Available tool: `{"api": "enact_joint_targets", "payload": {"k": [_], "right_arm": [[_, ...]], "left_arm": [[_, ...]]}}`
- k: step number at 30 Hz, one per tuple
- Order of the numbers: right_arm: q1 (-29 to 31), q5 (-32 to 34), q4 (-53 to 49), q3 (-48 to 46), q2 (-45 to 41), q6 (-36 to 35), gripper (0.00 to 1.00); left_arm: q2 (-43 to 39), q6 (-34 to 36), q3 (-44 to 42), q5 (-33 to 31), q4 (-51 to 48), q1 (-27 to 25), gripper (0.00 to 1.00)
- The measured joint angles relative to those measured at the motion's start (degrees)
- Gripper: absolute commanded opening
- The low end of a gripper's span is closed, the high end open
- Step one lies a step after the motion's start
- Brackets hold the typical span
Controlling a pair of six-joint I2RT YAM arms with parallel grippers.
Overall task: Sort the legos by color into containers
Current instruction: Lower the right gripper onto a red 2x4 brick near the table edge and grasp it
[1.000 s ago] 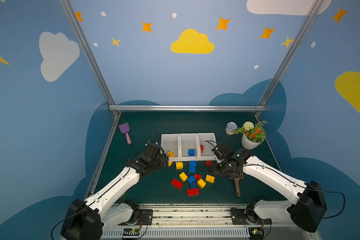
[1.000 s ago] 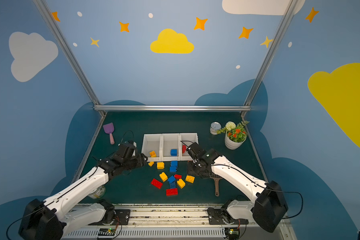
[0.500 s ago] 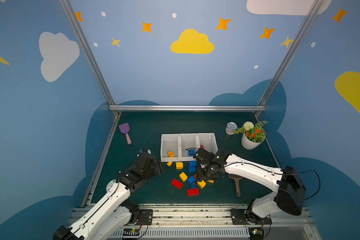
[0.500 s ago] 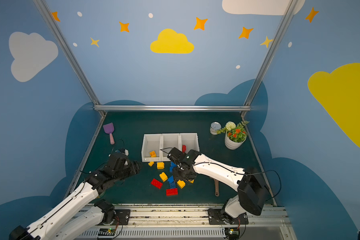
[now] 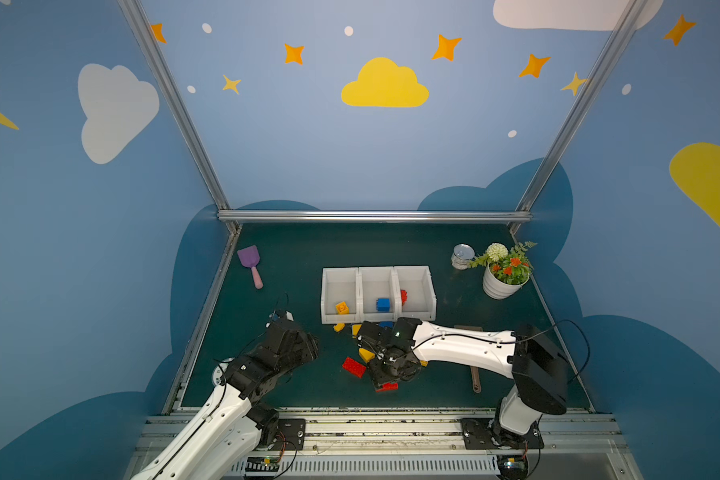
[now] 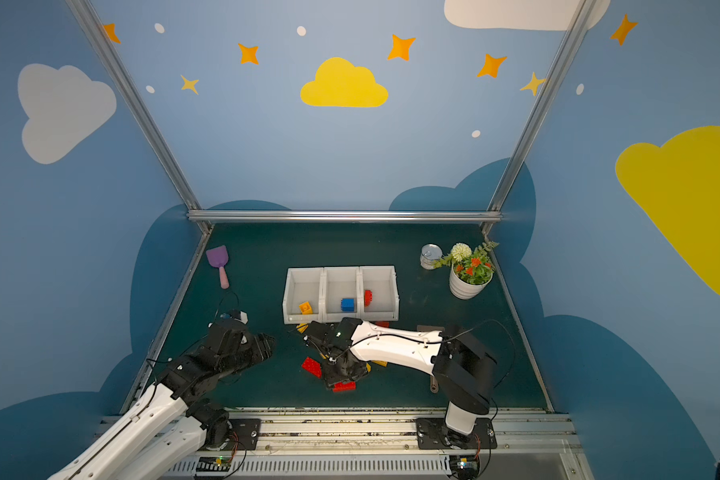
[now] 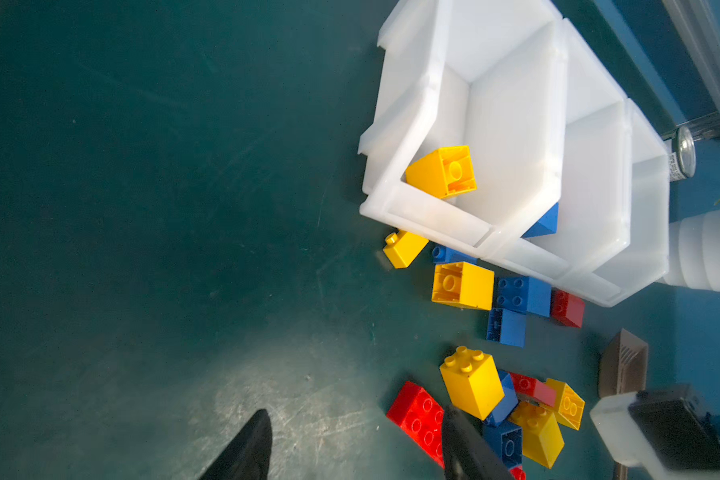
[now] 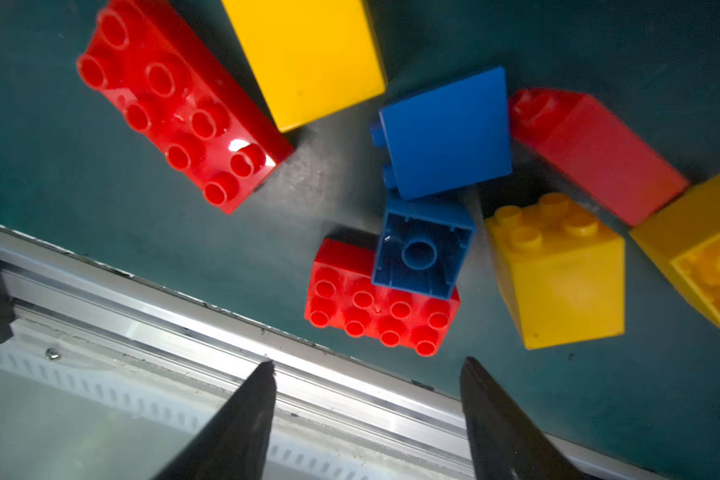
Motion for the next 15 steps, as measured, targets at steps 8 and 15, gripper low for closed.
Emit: {"api": "enact_joint_targets", "payload": {"k": [8, 15], "right_arm": [[-0.02, -0.96, 0.20, 0.02, 2.25, 1.73, 0.75], [-0.24, -1.73, 0.39, 0.02, 5.57, 2.43, 0.75]], "left_arm": [[-2.84, -0.92, -0.61, 0.02, -2.29, 0.00, 0.65], [-3.08, -1.68, -1.33, 0.11, -2.73, 0.00, 0.65]]}}
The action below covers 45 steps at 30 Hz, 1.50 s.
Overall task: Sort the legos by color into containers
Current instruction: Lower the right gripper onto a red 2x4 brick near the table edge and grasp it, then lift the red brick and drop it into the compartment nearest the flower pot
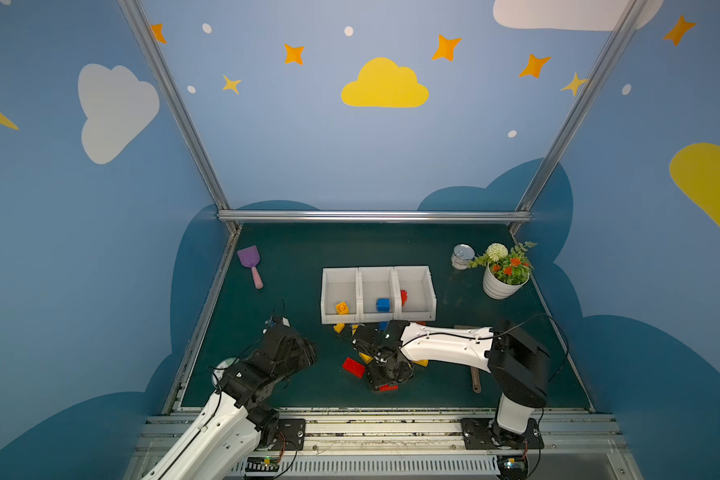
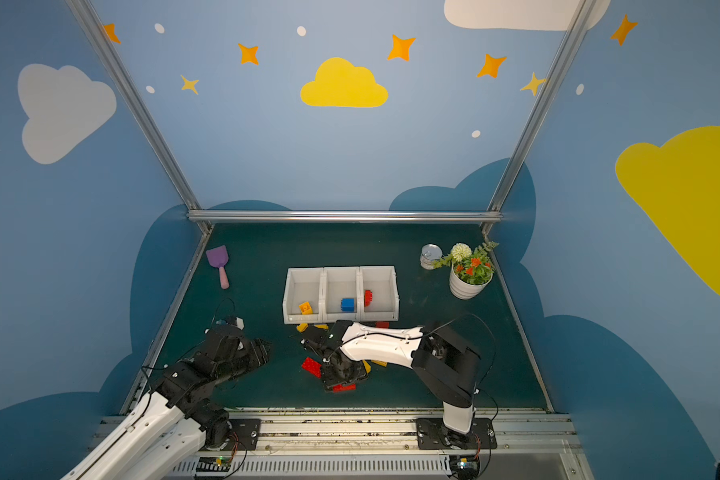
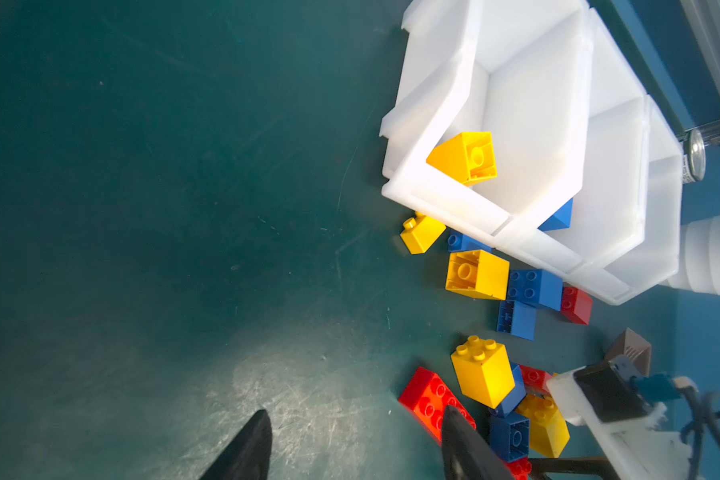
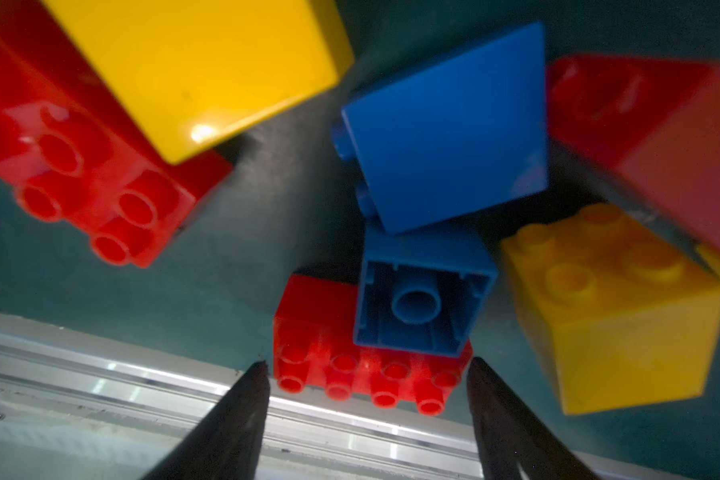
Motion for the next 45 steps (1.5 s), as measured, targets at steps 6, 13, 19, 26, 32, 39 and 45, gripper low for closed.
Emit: {"api": "enact_joint_targets", "payload": {"k": [6, 13, 19, 26, 32, 39, 45], "right_arm": [[-0.76, -0.94, 0.87, 0.00, 0.22, 0.13, 0.72], [-1.05, -2.49, 1.73, 0.09, 2.01, 0.13, 0.65], [-1.11, -2.95, 1.64, 0.11, 2.01, 0.17, 0.54], [-1.40, -1.14, -0.04, 0.85, 0.17, -0.63, 0.53], [-7.15, 2.14, -4.98, 8.61, -6.97, -5.97, 0.53], [-24.96, 5.90, -6.84, 16.31, -10.56, -16.57, 0.53], [-34.34, 7.23, -7.96, 22.84, -2.56, -24.11, 0.54]], "left_arm": [[-0.11, -0.22, -0.02, 0.22, -0.02, 0.00, 0.65], [-0.13, -0.24, -0.48, 0.50, -0.04, 0.00, 0.65], [-0.85, -0.44, -0.90, 0.55, -0.46, 0.00, 0.65], [-1.22, -0.48, -0.90, 0.55, -0.90, -0.02, 0.65], [-0.87, -0.48, -0.92, 0.55, -0.85, -0.02, 0.65], [1.31, -0.48, -0.92, 0.83, -0.07, -0.02, 0.65], [2.05, -0.76, -1.81, 0.96, 1.92, -0.31, 0.65]]}}
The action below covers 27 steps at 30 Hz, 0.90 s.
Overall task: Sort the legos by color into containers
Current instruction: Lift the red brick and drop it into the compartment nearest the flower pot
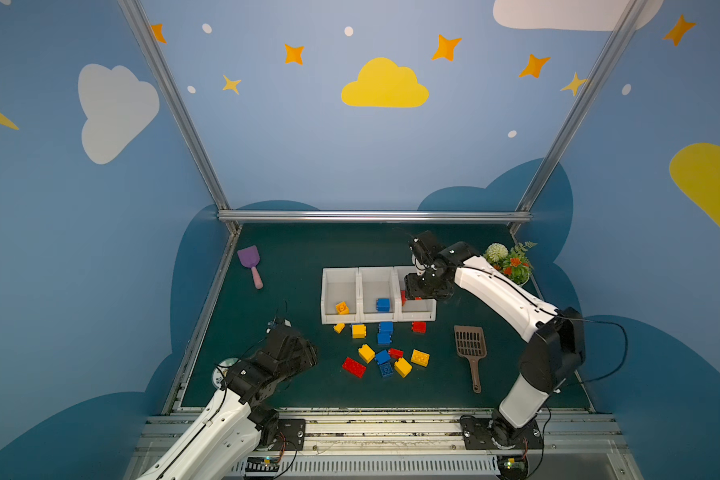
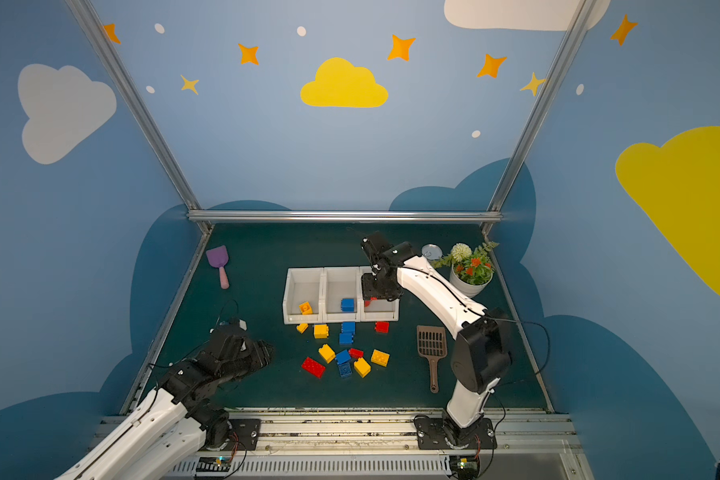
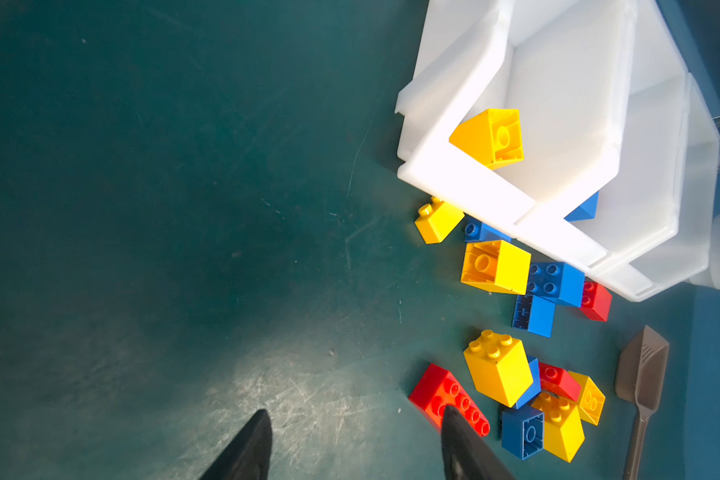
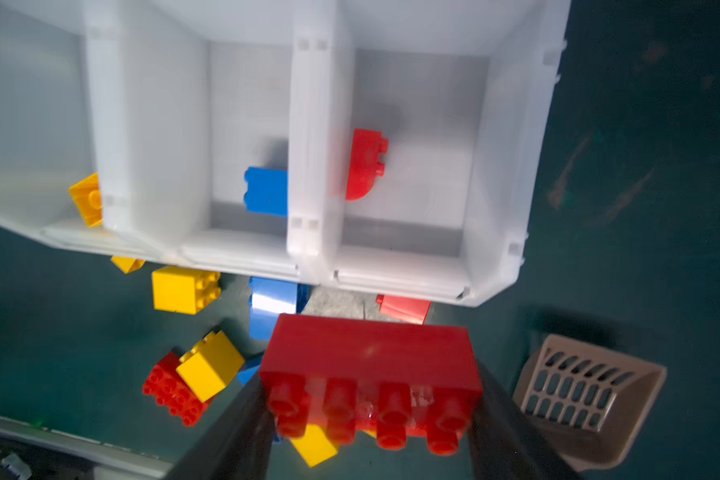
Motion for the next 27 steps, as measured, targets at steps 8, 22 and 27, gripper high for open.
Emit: {"api": "enact_joint_targets", "payload": {"k": [8, 22, 27], "right_arm": [[-4.07, -1.01, 0.07, 4.22, 11.17, -3.37, 0.57], [-4.31, -2.01, 0.11, 4.92, 12.31, -3.93, 0.77], [-4.31, -2.05, -0.35, 4.74, 10.16, -3.85, 0.77]], "left_arm": [[-1.40, -0.98, -1.11, -0.15, 0.26, -1.11, 0.65], [-0.72, -0.90, -1.16, -0.15, 0.74, -2.82, 0.66], [0.59, -0.04, -1.16, -0.04, 1.60, -4.02, 0.66]]}}
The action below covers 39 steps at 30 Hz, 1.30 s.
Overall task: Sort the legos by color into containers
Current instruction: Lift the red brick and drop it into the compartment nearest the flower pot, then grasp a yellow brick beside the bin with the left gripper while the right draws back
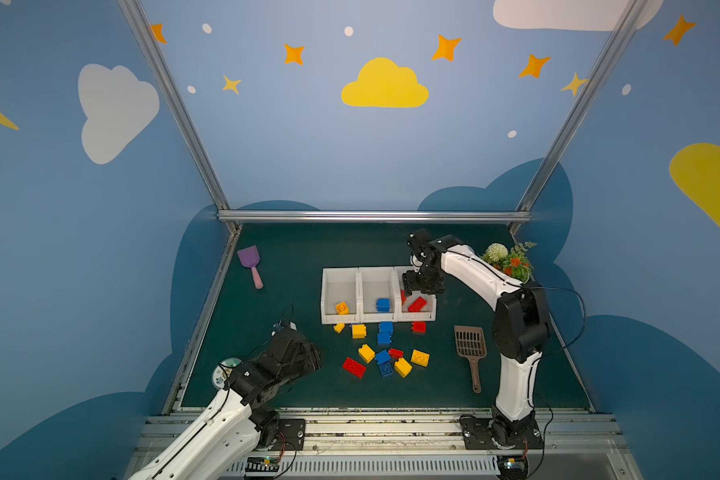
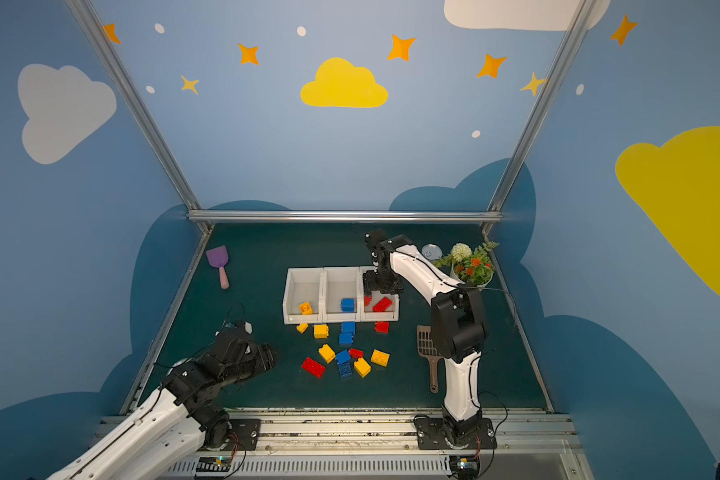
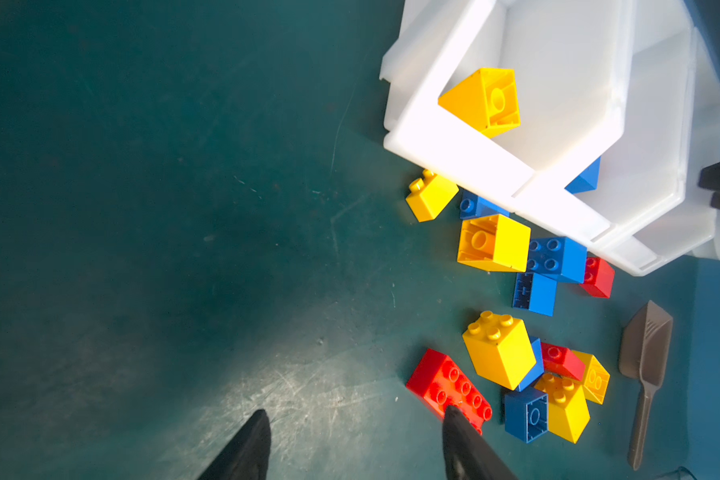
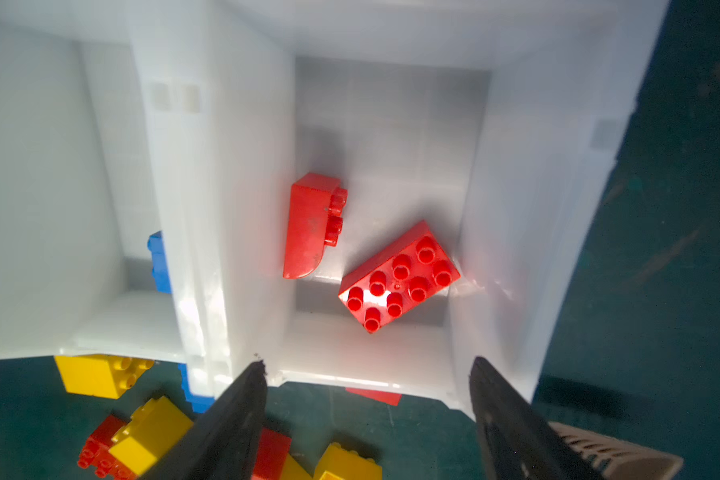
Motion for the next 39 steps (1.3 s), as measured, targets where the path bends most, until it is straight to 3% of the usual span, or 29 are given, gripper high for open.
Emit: {"api": "enact_joint_targets", "payload": {"k": [6, 11, 21, 31, 39], "right_arm": [[0.02, -0.68, 0.57, -5.05, -10.32, 1.51, 0.77], [0.61, -1.73, 2.10, -16.00, -22.21, 4.50, 0.77], [2.29, -1.38, 1.62, -29.92, -36.52, 11.13, 0.76], [2.62, -0.98, 1.46, -35.15, -40.81, 14.99, 0.77], [2.62, -1.03, 1.99, -36.46, -41.79, 16.00, 0.76]], "left_arm": [[2.21, 2.16, 0.07, 0.17, 1.05, -1.86, 0.66], [5.68, 4.15, 0.83, 0.55, 1.86, -3.08, 0.67], [16.76, 9.77, 5.77, 2.08, 5.55, -6.56, 0.68], [26.73, 13.18, 11.74, 2.10, 9.53, -10.95, 0.69], [38.88, 19.82, 22.10, 2.95, 9.77, -14.23, 0.68]]}}
